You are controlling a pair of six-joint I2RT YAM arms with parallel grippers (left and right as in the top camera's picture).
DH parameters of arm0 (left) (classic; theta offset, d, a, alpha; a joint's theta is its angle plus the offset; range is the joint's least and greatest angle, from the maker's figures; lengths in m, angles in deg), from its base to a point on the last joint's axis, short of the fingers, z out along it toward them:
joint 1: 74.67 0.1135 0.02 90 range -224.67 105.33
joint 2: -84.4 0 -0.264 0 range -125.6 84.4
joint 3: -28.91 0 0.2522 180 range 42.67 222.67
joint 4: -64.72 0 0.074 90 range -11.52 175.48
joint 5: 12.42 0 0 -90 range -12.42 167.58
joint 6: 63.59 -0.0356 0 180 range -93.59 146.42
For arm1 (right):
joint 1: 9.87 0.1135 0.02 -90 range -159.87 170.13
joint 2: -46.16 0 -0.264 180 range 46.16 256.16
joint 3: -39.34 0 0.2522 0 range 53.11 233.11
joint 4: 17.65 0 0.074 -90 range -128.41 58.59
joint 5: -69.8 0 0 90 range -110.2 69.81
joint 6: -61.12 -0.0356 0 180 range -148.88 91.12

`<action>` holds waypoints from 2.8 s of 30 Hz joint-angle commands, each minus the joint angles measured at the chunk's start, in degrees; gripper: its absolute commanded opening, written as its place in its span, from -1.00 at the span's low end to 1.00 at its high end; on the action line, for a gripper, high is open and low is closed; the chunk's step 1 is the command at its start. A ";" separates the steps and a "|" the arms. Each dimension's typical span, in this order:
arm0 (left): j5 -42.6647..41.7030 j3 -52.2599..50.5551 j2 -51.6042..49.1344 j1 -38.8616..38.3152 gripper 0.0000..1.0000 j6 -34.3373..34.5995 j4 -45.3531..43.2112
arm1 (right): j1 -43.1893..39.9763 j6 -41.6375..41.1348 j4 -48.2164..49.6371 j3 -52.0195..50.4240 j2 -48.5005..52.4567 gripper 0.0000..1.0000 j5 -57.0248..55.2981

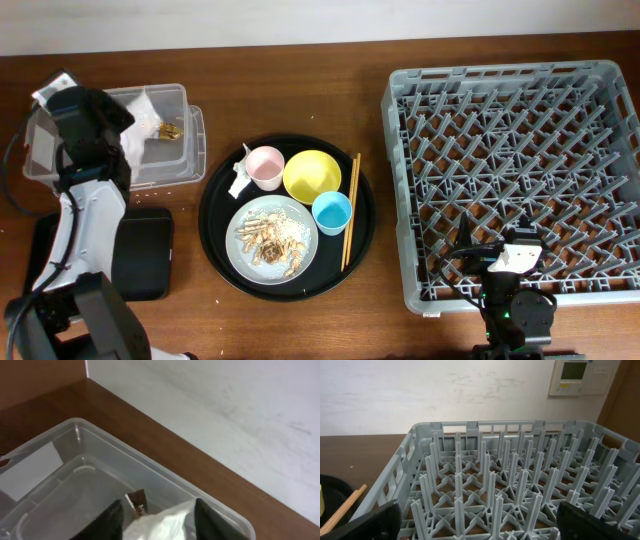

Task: Sort waste into correct bins and load items into the dishwasher rack

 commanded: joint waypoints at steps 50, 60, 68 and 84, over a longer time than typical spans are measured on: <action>-17.53 0.02 -10.60 -16.90 0.04 -8.96 26.75 | -0.42 -0.13 -0.24 -0.42 -0.33 0.97 -0.50; -17.62 -0.13 -10.67 -16.92 -0.08 -6.49 28.55 | -0.42 -0.13 -0.24 -0.42 -0.33 0.98 -0.50; -23.12 -0.55 -11.04 -16.90 -0.10 -4.15 27.41 | -0.42 -0.13 -0.24 -0.42 -0.33 0.97 -0.50; -30.71 -0.55 -11.04 -17.05 -0.33 -4.15 27.67 | -0.42 -0.13 -0.24 -0.42 -0.33 0.97 -0.50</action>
